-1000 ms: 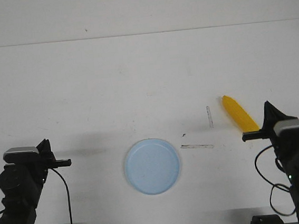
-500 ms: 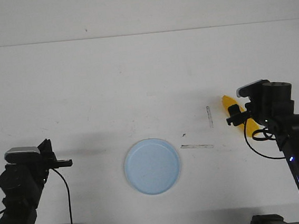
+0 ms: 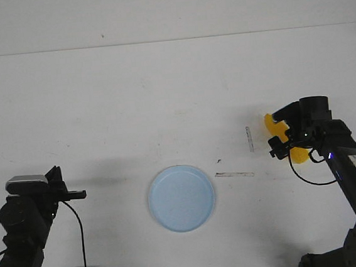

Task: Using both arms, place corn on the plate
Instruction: 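Reach the right gripper to the yellow corn and grasp it, then carry the corn with the right gripper over the blue plate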

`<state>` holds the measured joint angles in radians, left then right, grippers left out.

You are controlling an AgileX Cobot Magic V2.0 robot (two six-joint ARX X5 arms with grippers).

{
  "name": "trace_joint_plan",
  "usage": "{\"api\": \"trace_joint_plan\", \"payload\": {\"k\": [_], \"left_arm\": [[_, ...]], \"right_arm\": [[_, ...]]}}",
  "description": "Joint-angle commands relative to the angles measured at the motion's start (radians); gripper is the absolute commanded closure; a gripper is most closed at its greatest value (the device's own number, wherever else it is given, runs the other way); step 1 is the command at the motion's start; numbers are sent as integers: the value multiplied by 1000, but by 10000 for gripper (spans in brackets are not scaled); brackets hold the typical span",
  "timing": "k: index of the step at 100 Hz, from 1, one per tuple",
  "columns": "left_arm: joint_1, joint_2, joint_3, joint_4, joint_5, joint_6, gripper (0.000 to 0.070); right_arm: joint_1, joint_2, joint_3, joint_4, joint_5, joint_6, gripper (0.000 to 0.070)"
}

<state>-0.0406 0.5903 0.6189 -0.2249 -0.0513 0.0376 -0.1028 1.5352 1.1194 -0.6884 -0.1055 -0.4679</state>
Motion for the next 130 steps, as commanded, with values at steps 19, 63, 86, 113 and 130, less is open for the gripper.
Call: {"api": "trace_joint_plan", "payload": {"k": [19,63,86,113,130], "left_arm": [[-1,4,9,9,-2,7,700],[-1,4,9,9,-2,7,700],[-1,4,9,9,-2,7,700],[-1,4,9,9,-2,7,700],[-1,4,9,9,-2,7,700]], "right_arm": [[-15,85,23,58,-8,-8,170],[-15,131,26,65,-25,-1,487],[-15,91,49,46,-25,56,503],[0,-90,84,29,-26,170,503],[52,-265,84,23,-30,309,502]]}}
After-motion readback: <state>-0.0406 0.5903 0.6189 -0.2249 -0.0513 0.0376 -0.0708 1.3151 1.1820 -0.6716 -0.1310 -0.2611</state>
